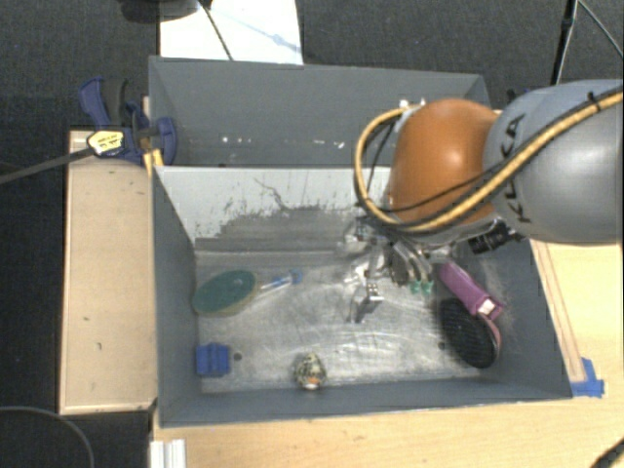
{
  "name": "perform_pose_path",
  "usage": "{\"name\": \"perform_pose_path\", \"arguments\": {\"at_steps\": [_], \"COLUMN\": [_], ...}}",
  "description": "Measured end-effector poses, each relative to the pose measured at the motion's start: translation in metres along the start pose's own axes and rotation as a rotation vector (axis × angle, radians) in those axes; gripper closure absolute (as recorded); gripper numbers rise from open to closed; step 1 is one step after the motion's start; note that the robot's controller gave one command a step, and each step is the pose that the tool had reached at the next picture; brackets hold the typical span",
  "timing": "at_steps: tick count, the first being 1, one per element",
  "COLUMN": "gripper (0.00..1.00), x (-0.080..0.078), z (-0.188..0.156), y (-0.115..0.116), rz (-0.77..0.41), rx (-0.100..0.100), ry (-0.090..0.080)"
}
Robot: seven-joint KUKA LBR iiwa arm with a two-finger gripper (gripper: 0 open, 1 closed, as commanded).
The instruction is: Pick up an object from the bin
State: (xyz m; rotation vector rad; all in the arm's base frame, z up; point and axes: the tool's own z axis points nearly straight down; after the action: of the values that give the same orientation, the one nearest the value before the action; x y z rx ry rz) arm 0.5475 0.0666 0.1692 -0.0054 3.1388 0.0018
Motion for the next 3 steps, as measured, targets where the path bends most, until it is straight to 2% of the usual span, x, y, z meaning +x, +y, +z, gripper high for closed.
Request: {"name": "perform_pose_path", "arguments": {"at_steps": [1, 2, 3], "gripper": [0.0, 1.0, 0.0], "x": [-0.0401, -0.0419, -0.038], "z": [0.0994, 0.0944, 0.0968], "y": [0.0687, 0.0664, 0.0665], "rz": [-0.022, -0.016, -0.017], "rx": [-0.002, -0.003, -0.001], "ry": [-0.006, -0.014, 0.002]}}
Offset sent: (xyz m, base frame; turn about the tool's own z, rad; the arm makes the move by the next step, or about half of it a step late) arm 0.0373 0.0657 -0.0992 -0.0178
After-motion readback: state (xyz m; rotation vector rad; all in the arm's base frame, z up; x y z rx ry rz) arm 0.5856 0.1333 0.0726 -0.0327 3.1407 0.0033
